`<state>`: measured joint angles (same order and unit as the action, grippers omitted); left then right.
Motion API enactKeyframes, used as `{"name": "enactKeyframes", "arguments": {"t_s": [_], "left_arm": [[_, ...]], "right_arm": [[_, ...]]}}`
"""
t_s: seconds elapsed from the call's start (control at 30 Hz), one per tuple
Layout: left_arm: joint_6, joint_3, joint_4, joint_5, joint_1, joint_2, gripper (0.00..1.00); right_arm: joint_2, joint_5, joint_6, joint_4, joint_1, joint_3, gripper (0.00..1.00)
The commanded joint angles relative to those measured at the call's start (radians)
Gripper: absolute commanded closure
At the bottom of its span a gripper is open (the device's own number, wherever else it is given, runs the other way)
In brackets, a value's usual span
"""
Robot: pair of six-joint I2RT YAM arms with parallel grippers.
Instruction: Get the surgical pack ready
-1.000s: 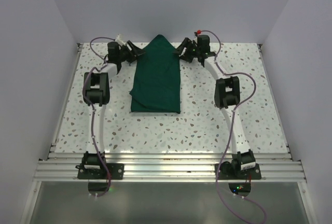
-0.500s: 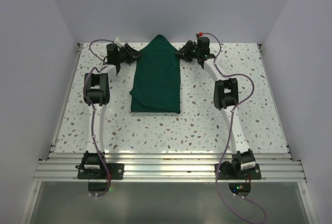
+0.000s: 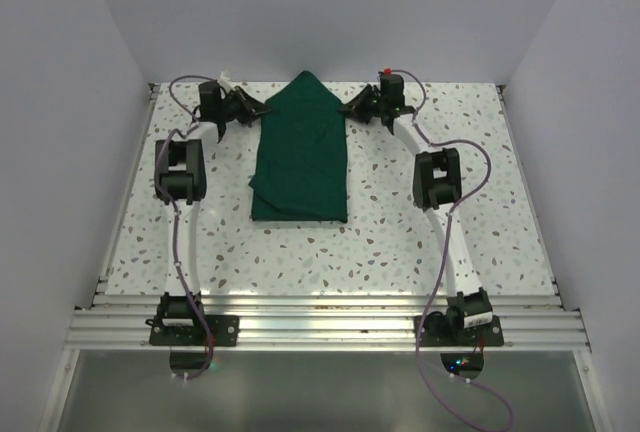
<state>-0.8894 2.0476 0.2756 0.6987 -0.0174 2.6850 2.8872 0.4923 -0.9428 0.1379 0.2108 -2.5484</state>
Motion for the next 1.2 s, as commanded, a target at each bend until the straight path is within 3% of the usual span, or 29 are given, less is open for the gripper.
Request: {"name": "enactKeyframes", "arguments": {"t_s": [0.0, 0.3, 0.57, 0.83, 1.17], "left_arm": [[0.066, -0.059, -0.051, 0.088, -0.012, -0.197, 1.00], [0.213, -0.338, -0.144, 0.117, -0.012, -0.453, 1.00], [0.277, -0.556, -0.257, 0.151, -0.012, -0.628, 1.00], [0.409, -0.675, -0.420, 0.128, -0.012, -0.810, 1.00], [0.480, -0.802, -0.533, 0.110, -0.010, -0.968, 1.00]], "right_arm": [[-0.161, 0.060, 0.010, 0.054, 0.002, 0.045, 1.00], [-0.351, 0.160, 0.027, 0.152, 0.010, 0.178, 1.00], [-0.557, 0.201, 0.104, 0.246, 0.042, 0.443, 1.00], [-0.743, 0.210, 0.177, 0.267, 0.078, 0.735, 1.00], [-0.878, 0.221, 0.237, 0.316, 0.081, 0.870, 1.00]]}}
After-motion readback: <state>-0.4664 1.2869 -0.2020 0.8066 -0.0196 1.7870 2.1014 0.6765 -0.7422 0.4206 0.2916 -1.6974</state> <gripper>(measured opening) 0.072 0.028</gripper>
